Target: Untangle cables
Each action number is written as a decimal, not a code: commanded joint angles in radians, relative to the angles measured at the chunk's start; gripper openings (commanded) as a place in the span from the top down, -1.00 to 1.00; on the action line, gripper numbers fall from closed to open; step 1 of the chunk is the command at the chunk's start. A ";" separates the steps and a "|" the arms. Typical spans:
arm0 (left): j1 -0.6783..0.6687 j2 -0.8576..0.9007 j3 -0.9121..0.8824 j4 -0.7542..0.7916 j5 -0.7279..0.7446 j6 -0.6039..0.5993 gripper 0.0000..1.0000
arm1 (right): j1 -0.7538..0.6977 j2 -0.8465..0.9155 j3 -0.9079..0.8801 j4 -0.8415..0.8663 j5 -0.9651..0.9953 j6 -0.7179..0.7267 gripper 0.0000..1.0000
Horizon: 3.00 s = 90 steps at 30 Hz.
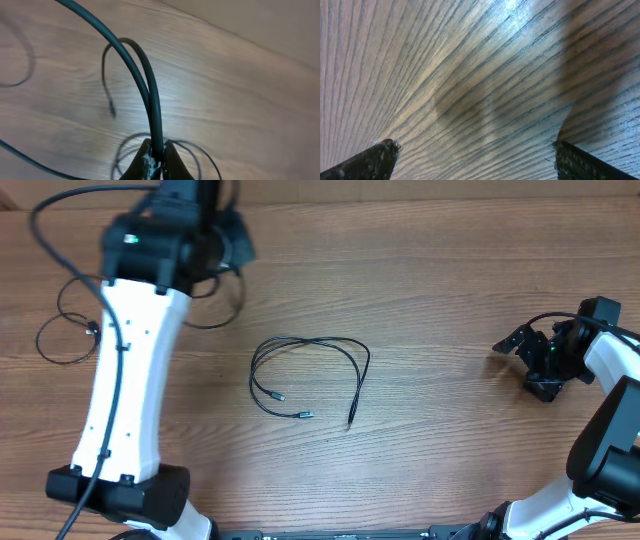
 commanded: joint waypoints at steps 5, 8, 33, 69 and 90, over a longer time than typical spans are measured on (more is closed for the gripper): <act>0.167 -0.010 0.013 -0.051 -0.195 -0.107 0.92 | -0.002 0.002 0.024 0.003 0.003 -0.004 -1.00; 0.222 -0.010 0.002 -0.055 -0.301 -0.113 0.91 | -0.002 0.002 0.024 0.003 0.003 -0.005 -1.00; 0.570 0.232 -0.041 -0.024 -0.167 0.081 0.91 | -0.002 0.002 0.024 0.003 0.003 -0.004 -1.00; 0.547 0.406 -0.041 -0.140 0.328 0.323 0.56 | -0.002 0.002 0.024 0.003 0.003 -0.005 -0.99; 0.071 0.406 -0.042 -0.363 0.334 0.474 0.91 | -0.002 0.002 0.024 0.003 0.003 -0.004 -0.99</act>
